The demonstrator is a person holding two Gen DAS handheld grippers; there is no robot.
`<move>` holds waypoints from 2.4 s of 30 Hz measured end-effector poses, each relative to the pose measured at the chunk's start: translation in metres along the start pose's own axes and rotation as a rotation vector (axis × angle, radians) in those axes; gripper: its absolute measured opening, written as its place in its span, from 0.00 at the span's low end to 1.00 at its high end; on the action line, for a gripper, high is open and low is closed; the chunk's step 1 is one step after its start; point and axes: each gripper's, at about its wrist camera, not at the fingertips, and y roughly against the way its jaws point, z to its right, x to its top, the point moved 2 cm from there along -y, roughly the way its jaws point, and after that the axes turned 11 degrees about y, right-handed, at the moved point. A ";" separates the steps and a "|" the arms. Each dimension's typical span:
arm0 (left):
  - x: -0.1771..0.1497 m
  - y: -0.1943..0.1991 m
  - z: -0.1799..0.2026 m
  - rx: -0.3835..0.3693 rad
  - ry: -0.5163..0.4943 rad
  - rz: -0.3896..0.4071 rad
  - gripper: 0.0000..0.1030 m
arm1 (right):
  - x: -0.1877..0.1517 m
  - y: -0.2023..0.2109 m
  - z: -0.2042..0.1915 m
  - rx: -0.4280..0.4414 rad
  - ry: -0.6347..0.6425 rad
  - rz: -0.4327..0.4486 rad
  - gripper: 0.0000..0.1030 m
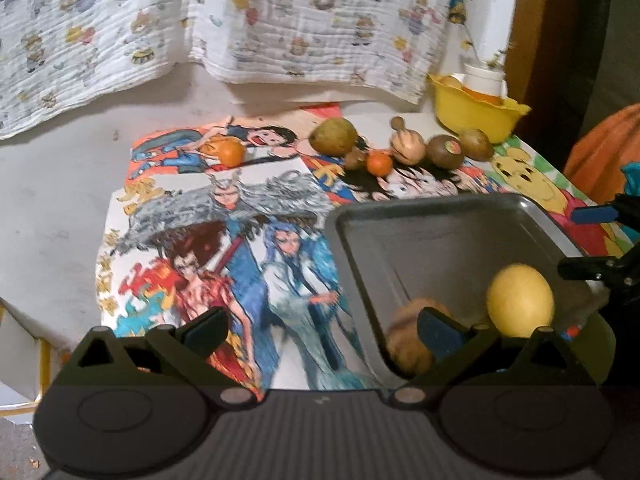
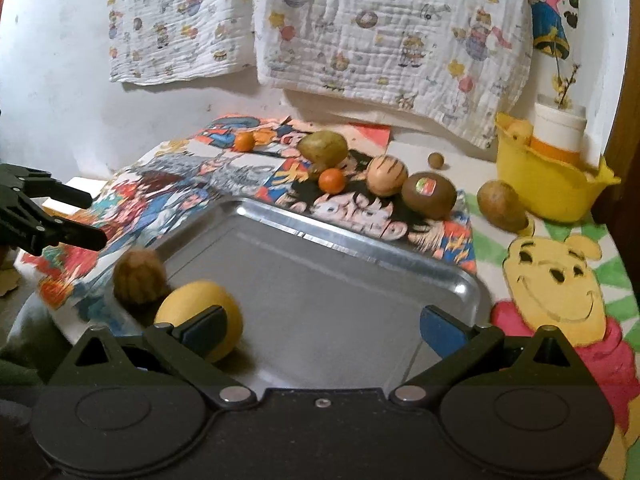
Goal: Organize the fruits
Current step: 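Grasp the small orange with the left tool while the right tool grasps the green pear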
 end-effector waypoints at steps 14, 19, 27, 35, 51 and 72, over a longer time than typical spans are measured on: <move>0.068 -0.055 -0.025 0.048 0.065 0.006 1.00 | 0.078 -0.059 0.008 0.027 0.152 0.020 0.99; 0.093 -0.075 -0.029 0.061 0.075 0.031 1.00 | 0.108 -0.089 0.013 0.062 0.171 0.037 0.99; 0.120 -0.119 -0.039 0.111 0.096 0.064 1.00 | 0.142 -0.139 0.025 0.081 0.188 0.072 0.99; 0.140 -0.159 -0.062 0.132 0.153 0.080 0.99 | 0.161 -0.197 0.035 0.079 0.149 0.059 0.99; 0.151 -0.203 -0.078 0.121 0.176 0.069 0.93 | 0.173 -0.270 0.036 0.087 0.081 -0.022 0.92; 0.149 -0.216 -0.068 0.173 0.080 0.111 0.46 | 0.170 -0.289 0.035 0.063 0.063 -0.015 0.74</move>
